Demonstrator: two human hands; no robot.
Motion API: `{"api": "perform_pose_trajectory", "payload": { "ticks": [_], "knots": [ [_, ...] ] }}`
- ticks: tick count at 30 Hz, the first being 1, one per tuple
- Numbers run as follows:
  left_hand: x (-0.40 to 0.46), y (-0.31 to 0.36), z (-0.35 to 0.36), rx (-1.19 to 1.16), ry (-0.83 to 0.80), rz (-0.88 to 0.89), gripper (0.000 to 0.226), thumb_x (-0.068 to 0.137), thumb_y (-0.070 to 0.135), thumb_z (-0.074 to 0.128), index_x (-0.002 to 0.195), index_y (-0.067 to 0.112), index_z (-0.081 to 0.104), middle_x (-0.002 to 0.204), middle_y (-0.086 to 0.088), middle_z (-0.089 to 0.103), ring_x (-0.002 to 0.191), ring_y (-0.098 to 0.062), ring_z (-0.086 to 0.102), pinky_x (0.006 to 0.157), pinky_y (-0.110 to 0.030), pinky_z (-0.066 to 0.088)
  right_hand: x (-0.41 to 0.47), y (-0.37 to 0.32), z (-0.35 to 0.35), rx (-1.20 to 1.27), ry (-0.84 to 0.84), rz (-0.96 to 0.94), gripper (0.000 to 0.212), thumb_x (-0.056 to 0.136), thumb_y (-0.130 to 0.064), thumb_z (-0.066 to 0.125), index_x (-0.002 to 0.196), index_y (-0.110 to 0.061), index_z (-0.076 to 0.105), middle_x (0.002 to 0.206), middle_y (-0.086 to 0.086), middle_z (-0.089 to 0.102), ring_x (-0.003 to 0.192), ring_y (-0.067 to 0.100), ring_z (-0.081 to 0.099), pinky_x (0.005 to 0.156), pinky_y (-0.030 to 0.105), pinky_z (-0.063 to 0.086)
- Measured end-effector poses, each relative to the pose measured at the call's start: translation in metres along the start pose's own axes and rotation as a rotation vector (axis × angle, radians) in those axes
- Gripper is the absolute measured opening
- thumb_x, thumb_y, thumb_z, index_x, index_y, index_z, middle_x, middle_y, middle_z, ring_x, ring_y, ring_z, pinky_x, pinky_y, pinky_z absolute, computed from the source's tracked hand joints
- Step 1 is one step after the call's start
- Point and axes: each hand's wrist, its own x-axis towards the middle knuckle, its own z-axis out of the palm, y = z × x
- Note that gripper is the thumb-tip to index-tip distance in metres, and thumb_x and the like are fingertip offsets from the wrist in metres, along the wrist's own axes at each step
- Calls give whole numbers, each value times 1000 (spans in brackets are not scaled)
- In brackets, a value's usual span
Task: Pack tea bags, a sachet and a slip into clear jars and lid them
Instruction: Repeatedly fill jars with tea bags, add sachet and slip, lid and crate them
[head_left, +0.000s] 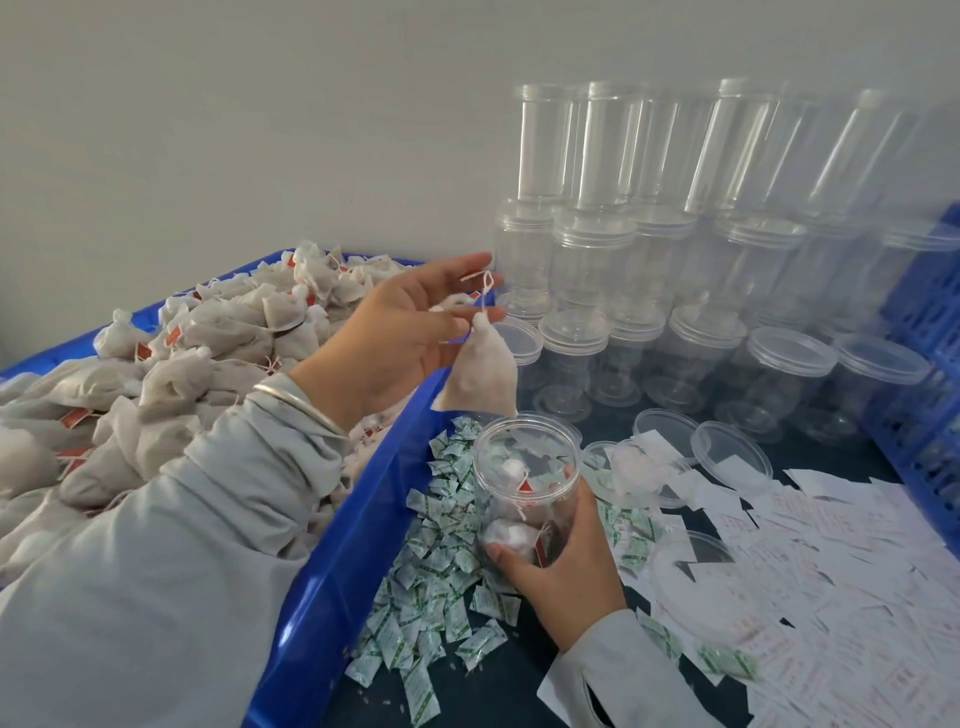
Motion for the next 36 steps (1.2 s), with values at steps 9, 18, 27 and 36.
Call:
{"api": "perform_pose_trajectory", "payload": {
  "ticks": [9, 18, 27, 36],
  "knots": [
    [-5, -19, 17, 1, -234, -101, 59, 87, -26, 30, 119, 16, 56, 109, 3, 69, 107, -18, 64, 83, -30, 56, -1, -2, 1, -2, 11, -17, 91, 53, -42, 83, 130, -44, 37, 119, -21, 58, 107, -8, 56, 91, 17, 48],
    [-7, -24, 14, 291, -431, -221, 57, 80, -14, 50, 123, 23, 54, 105, 0, 71, 111, -19, 63, 94, -36, 50, 1, 0, 3, 0, 15, 1, 97, 52, -41, 84, 135, -41, 34, 120, -21, 59, 107, -6, 57, 91, 20, 48],
    [-1, -12, 5, 502, -108, -199, 49, 81, -25, 37, 103, 9, 64, 72, 0, 70, 76, -10, 69, 80, -28, 55, -1, -1, 2, -51, 35, 14, 104, 48, -52, 83, 137, -44, 31, 126, -21, 53, 117, -1, 52, 100, 35, 47],
    [13, -1, -78, 904, 577, -161, 24, 85, 2, 55, 80, 24, 65, 89, 1, 69, 89, -18, 60, 81, -28, 48, -1, -4, 2, -64, 31, 1, 95, 48, -50, 83, 128, -54, 33, 117, -31, 54, 110, -11, 51, 94, 21, 46]
  ]
}}
